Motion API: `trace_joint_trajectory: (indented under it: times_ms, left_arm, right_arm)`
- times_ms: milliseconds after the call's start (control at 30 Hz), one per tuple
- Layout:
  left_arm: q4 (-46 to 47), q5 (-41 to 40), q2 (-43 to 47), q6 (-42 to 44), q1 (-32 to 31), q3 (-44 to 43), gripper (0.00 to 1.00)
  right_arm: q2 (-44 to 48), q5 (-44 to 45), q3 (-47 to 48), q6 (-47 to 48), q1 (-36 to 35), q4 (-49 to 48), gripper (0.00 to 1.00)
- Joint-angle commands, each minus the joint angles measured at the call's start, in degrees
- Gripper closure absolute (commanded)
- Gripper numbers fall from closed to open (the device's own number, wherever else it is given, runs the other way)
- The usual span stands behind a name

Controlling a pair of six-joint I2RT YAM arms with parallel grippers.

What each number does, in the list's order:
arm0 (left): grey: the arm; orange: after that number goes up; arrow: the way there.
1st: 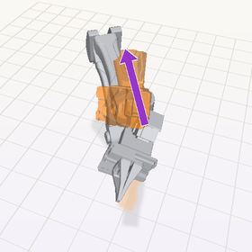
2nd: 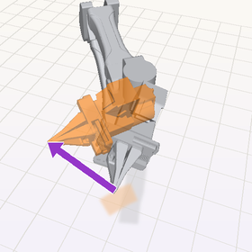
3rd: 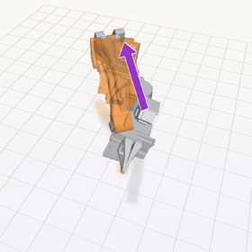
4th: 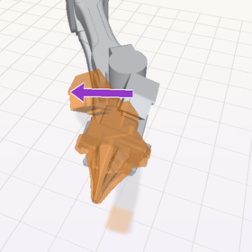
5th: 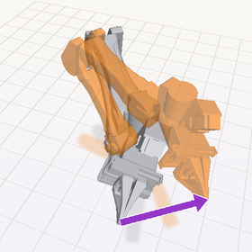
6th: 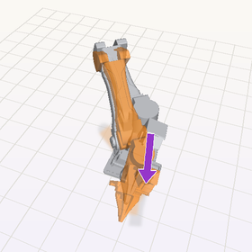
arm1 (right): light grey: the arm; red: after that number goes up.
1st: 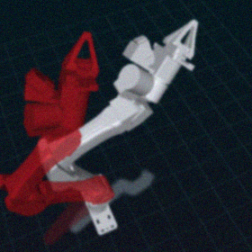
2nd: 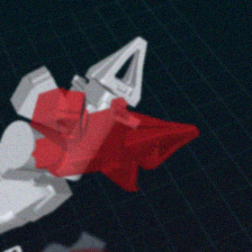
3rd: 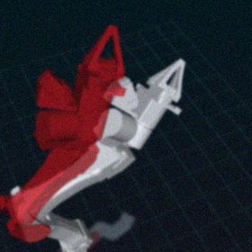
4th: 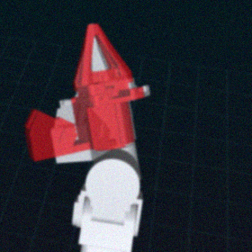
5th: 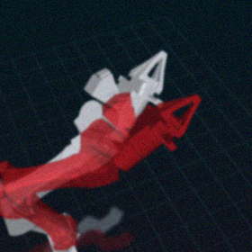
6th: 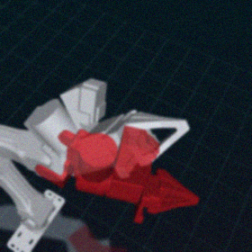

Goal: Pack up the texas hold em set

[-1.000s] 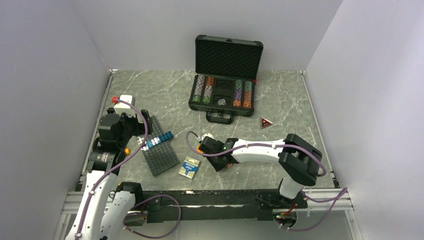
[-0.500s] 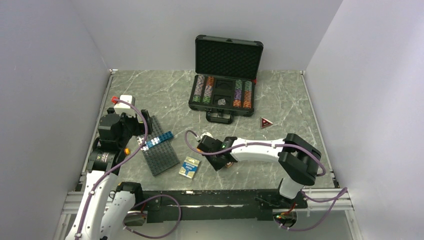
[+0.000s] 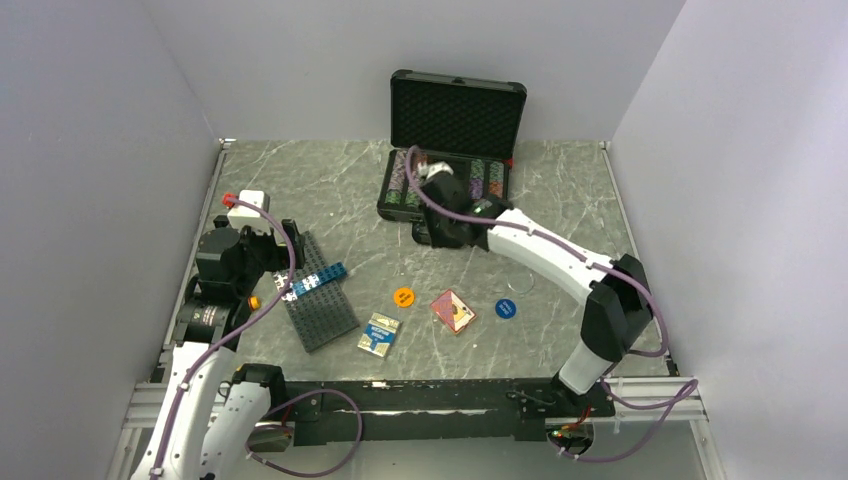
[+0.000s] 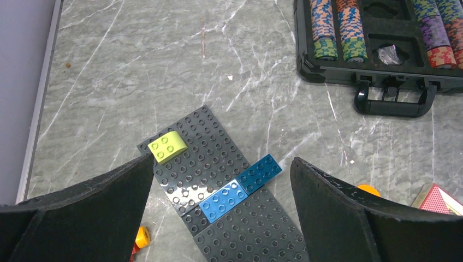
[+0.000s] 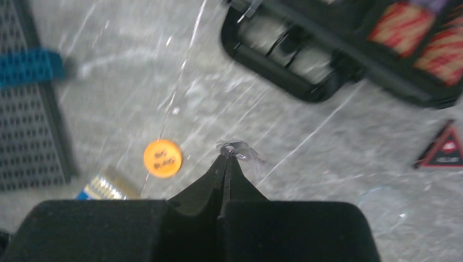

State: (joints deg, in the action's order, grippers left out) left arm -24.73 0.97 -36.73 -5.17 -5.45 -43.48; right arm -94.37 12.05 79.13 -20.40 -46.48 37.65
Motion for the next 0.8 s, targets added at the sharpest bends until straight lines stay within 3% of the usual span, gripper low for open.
trace_joint_trajectory:
  times_ms: [0, 167, 400, 767]
  left_arm:
    - [1.2, -0.6, 0.7, 0.1, -0.1, -0.6, 0.01]
    - [1.4, 0.2, 0.4, -0.1, -0.1, -0.6, 0.01]
    - [1.6, 0.5, 0.2, -0.3, -0.1, -0.6, 0.01]
    - [1.6, 1.3, -0.2, -0.4, -0.1, -0.8, 0.01]
  right_arm:
    - [-1.1, 2.1, 7.0, 4.2, 5.4, -0.9, 1.00]
    - [-9.0, 3.3, 17.6, 7.6, 12.1, -0.3, 1.00]
    - [-20.6, 3.2, 29.0, 11.7, 16.3, -1.6, 1.00]
    - [-33.4, 0.4, 39.0, 14.8, 19.9, -8.7, 1.00]
